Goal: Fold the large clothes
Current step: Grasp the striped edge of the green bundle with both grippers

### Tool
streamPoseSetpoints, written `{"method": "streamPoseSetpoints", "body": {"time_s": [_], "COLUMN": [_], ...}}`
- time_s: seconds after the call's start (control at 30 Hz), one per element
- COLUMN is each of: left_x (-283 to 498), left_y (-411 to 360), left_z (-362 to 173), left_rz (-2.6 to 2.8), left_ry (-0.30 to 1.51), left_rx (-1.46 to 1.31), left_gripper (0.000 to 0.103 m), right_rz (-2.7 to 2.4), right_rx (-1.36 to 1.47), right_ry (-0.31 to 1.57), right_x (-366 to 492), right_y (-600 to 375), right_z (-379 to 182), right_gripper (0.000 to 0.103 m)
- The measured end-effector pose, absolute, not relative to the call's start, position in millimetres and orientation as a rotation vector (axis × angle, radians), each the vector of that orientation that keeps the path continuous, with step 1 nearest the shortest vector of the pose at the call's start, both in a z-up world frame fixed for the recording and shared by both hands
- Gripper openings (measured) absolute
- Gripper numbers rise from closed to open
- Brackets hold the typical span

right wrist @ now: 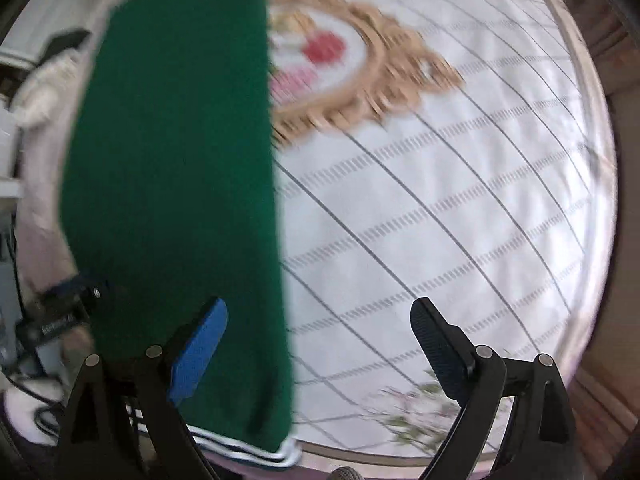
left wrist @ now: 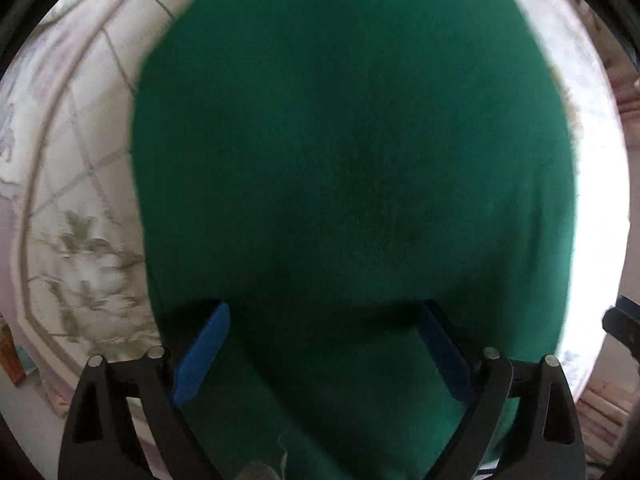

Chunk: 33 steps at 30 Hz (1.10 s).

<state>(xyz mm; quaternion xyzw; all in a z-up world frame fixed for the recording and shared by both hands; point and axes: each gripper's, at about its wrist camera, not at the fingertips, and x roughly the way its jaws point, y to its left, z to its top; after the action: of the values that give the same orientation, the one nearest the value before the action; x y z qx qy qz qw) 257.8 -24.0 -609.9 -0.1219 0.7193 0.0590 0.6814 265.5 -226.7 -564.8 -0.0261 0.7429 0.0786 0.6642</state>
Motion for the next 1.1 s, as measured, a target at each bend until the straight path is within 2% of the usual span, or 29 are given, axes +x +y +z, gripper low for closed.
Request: {"method": "streamPoseSetpoints", "body": {"time_s": [0.23, 0.43, 0.6, 0.73, 0.83, 0.93, 0.97, 1.03, 1.07, 1.1], "left_x": [269.4, 267.1, 223.0, 168.7, 131.8, 105.6, 100.5, 100.7, 102.1, 101.5], "left_y": [-26.9, -21.8, -1.4, 14.5, 24.6, 33.6, 34.3, 29.7, 27.4, 23.6], "left_z": [-621.8, -607.4, -550.2, -516.2, -518.7, -545.0, -555.3, -568.8, -571.6, -570.2], "left_rz": [0.236, 0.243, 0.210, 0.265, 0.318, 0.340, 0.333, 0.298, 0.267, 0.245], "left_ry": [1.556, 1.499, 1.468, 1.512, 1.569, 1.635, 1.645, 1.633, 1.620, 1.604], "left_rx": [-0.289, -0.339, -0.397, -0.405, -0.431, -0.545, -0.589, -0.637, -0.663, -0.675], "left_gripper": [0.103, 0.103, 0.103, 0.103, 0.103, 0.101, 0.095, 0.066, 0.033, 0.025], "right_rz": [0.196, 0.210, 0.278, 0.324, 0.324, 0.311, 0.304, 0.305, 0.310, 0.325], "right_rx": [-0.037, 0.028, 0.176, 0.297, 0.368, 0.426, 0.452, 0.499, 0.512, 0.521], "right_ry": [1.683, 1.726, 1.780, 1.864, 1.926, 1.983, 1.993, 2.006, 2.007, 2.003], "right_x": [250.2, 232.0, 199.5, 154.6, 126.0, 104.7, 98.1, 91.7, 90.8, 87.9], "right_y": [-233.3, -245.8, -263.4, -278.4, -286.1, -287.0, -287.2, -281.5, -281.3, -278.9], "right_z": [-570.5, -576.1, -580.6, -586.7, -597.3, -618.6, -625.4, -635.9, -639.9, -642.4], "right_gripper": [0.094, 0.094, 0.094, 0.094, 0.092, 0.092, 0.091, 0.084, 0.064, 0.038]}}
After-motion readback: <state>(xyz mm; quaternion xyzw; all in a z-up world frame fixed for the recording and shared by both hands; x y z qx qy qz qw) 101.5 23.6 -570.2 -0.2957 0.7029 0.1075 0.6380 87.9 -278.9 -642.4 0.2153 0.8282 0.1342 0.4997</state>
